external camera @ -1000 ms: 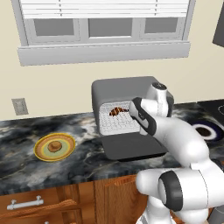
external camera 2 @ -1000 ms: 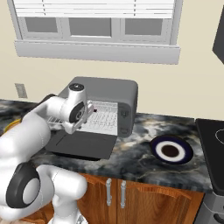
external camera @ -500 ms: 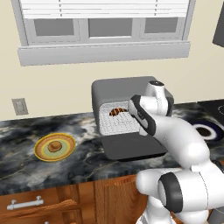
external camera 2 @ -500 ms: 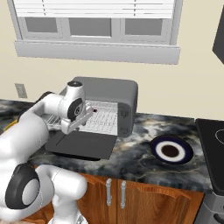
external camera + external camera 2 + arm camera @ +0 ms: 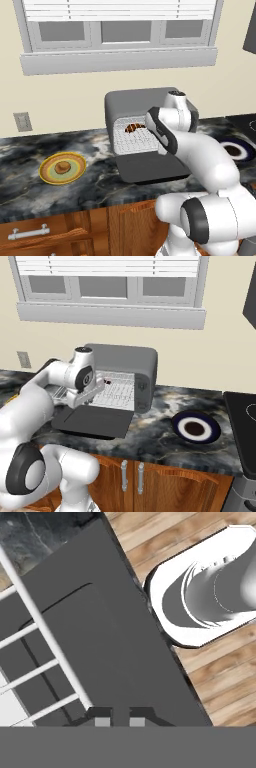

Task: Open the toaster oven door. Place the bread on the top rack in the toaster oven and place the chicken drumstick on the bottom rack.

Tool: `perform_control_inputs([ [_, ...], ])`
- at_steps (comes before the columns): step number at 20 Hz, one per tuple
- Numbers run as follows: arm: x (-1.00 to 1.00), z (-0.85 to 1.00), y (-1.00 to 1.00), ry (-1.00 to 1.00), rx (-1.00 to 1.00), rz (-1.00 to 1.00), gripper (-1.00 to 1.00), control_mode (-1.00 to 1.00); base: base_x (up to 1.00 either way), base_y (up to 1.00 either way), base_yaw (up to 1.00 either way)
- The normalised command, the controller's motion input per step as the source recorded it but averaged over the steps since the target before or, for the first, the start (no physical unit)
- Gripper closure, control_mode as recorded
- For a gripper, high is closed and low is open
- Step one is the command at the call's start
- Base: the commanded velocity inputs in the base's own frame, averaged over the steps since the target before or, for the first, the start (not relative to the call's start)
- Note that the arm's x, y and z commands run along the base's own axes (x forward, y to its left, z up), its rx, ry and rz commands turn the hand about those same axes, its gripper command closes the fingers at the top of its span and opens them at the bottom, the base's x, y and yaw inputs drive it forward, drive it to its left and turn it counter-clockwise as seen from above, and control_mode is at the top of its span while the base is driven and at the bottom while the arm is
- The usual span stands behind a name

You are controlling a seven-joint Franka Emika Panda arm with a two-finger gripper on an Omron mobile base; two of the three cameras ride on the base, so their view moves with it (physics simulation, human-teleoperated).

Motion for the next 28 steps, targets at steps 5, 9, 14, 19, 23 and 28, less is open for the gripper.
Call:
perform_control_inputs([
  [5,-0.19,0.41,0.14,-0.18,0.00,0.00,1.00,-1.00,0.00,0.00,0.00],
  [9,-0.22,0.50,0.50,-0.13,-0.05,0.00,1.00,-1.00,0.00,0.00,0.00],
  [14,-0.05,0.40,0.75,0.00,-0.12,0.07,1.00,-1.00,0.00,0.00,0.00],
  [19,-0.01,0.25,0.75,0.01,-0.11,0.38,-1.00,-1.00,0.00,0.00,0.00],
  [23,-0.01,0.15,0.61,0.02,-0.08,0.55,-1.00,-1.00,0.00,0.00,0.00],
  [28,-0.02,0.04,0.52,0.00,-0.09,0.65,-1.00,-1.00,0.00,0.00,0.00],
])
